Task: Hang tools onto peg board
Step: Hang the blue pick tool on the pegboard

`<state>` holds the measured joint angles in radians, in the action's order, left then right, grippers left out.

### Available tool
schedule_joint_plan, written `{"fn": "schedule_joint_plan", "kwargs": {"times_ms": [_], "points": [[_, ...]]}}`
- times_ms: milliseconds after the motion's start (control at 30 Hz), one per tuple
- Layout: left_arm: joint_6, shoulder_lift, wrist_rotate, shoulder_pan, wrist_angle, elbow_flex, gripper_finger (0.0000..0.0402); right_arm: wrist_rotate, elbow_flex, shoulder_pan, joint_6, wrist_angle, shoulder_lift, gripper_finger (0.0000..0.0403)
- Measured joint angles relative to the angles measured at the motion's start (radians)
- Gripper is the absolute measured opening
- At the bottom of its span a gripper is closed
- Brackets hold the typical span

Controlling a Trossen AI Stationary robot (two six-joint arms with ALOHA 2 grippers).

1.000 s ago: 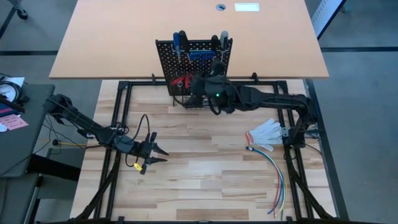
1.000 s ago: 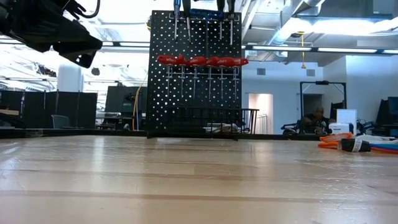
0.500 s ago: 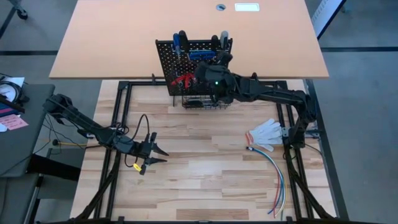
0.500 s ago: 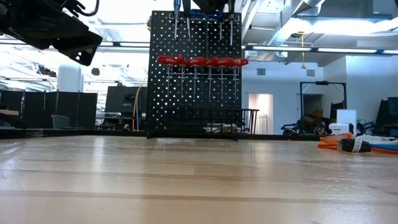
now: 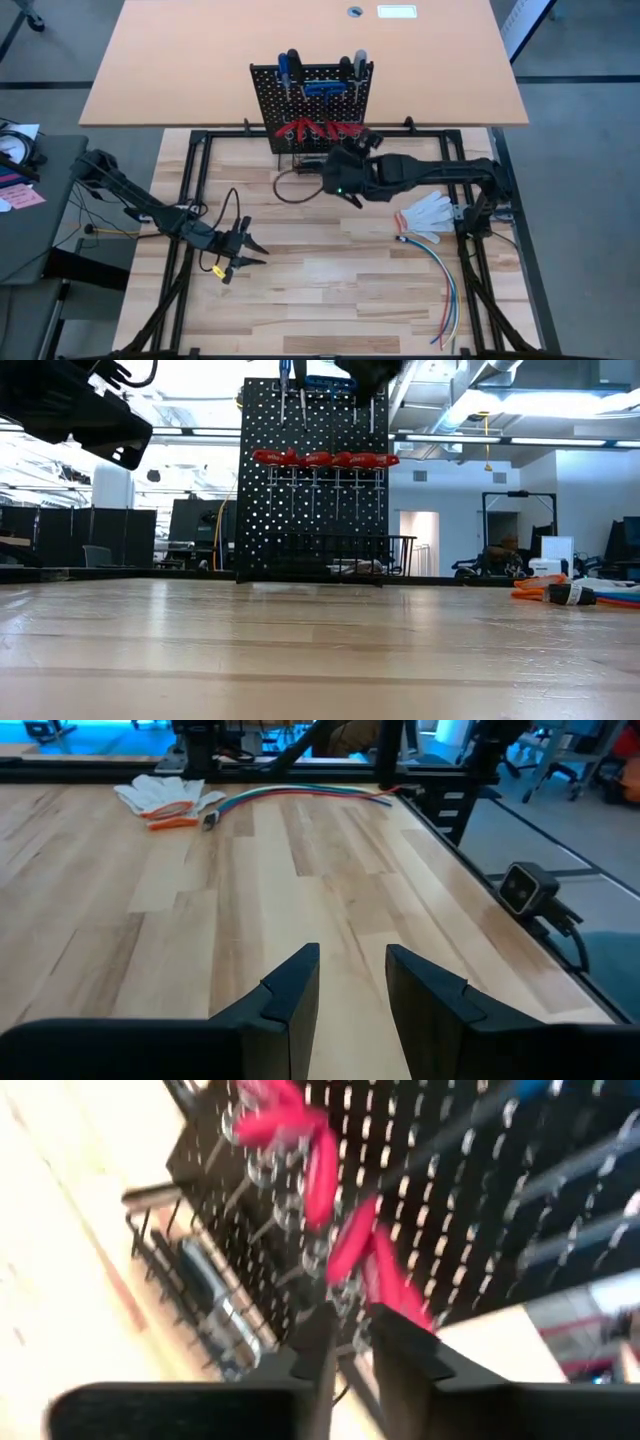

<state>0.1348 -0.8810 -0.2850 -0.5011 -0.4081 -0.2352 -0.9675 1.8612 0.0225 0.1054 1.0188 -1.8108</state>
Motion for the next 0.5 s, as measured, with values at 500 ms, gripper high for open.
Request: {"fn": "schedule_joint_plan", "kwargs": {"times_ms": [500], "points": [[0.002,0.000,-0.093,-0.040,-0.010,0.000,0.0111,-0.223,-0.467,-0.041,-0.065,-0.816,0.007,0.0223]]}}
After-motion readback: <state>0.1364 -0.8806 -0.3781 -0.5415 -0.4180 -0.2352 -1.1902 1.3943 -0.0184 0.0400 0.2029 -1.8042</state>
